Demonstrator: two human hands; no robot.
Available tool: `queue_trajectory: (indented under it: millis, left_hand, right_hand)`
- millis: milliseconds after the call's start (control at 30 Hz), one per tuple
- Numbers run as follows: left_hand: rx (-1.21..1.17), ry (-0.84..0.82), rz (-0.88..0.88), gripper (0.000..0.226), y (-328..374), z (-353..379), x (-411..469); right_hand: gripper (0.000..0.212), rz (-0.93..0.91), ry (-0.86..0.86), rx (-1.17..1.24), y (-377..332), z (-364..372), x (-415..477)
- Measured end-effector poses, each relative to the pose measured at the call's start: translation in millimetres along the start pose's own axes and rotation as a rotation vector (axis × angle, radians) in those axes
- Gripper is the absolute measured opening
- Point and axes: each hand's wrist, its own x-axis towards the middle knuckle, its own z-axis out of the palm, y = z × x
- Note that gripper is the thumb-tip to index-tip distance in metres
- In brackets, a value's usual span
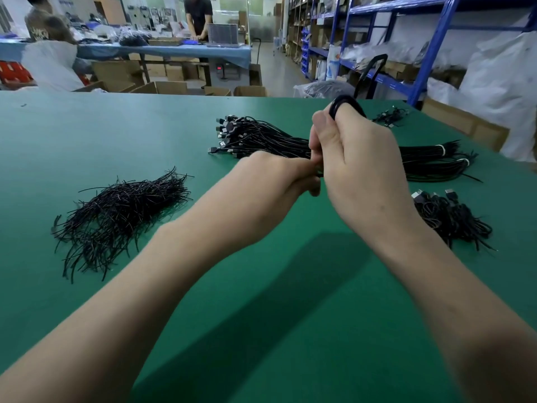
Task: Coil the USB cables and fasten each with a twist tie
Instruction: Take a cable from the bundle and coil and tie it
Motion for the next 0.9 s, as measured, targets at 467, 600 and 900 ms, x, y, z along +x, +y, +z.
queue_trajectory:
  millis: [467,600,900]
  left_hand:
    - [0.056,0.003,0.058,0.027,-3.9,-33.7,-2.8]
    - [0.094,0.009,0.068,0.033,-11.4,-51.8,-6.0]
    - [0.012,0.081,0.104,0.026,-30.9,-54.2,-7.1]
  right_hand:
    - [0.040,0.164,-0.195,0.281,16.6,3.4,1.7]
    - [0.055,0.041,-0.408,0.370,11.2,5.8,-3.9]
    - [0.038,0.197,-0.880,0.733,9.0,-2.7,-4.7]
